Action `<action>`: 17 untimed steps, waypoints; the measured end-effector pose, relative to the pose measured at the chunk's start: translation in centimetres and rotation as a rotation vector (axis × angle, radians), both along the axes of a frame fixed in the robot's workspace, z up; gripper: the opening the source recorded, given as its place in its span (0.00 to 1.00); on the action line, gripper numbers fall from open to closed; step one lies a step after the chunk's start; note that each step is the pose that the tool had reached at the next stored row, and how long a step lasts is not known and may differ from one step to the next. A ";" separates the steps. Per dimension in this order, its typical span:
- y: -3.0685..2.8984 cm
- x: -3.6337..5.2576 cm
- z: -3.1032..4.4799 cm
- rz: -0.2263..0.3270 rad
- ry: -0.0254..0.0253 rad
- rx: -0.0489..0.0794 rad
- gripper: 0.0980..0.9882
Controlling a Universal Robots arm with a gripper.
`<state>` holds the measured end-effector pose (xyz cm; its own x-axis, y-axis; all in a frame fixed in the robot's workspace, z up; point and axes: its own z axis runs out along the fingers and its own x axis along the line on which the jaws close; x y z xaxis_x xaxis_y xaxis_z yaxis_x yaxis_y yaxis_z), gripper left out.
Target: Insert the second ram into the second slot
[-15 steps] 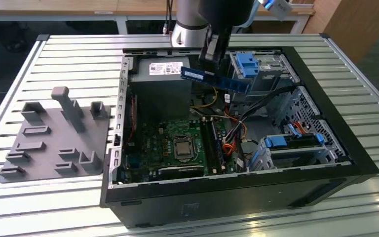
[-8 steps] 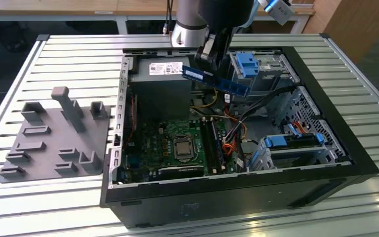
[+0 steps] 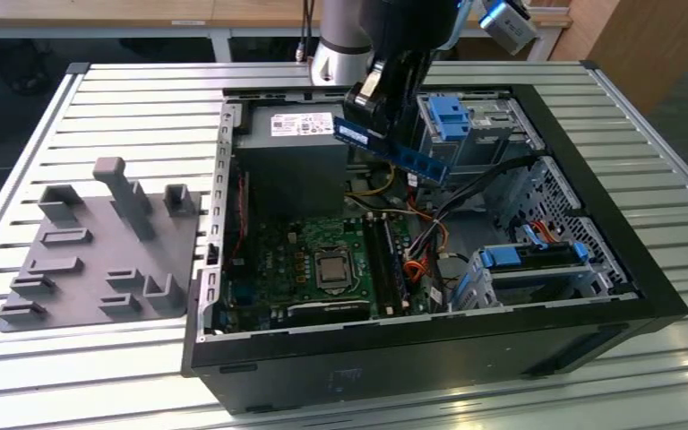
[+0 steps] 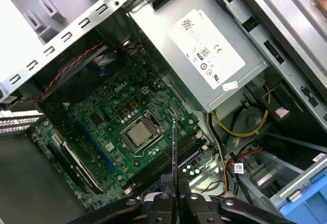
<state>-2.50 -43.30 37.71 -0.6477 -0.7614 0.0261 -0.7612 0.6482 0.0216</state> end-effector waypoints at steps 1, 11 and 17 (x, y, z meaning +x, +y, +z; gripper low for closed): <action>0.00 0.00 -0.02 -0.018 0.0000 -0.001 0.04; 0.00 0.00 -0.19 -0.185 0.0000 -0.012 0.04; 0.00 0.00 -0.33 -0.289 0.0003 -0.016 0.04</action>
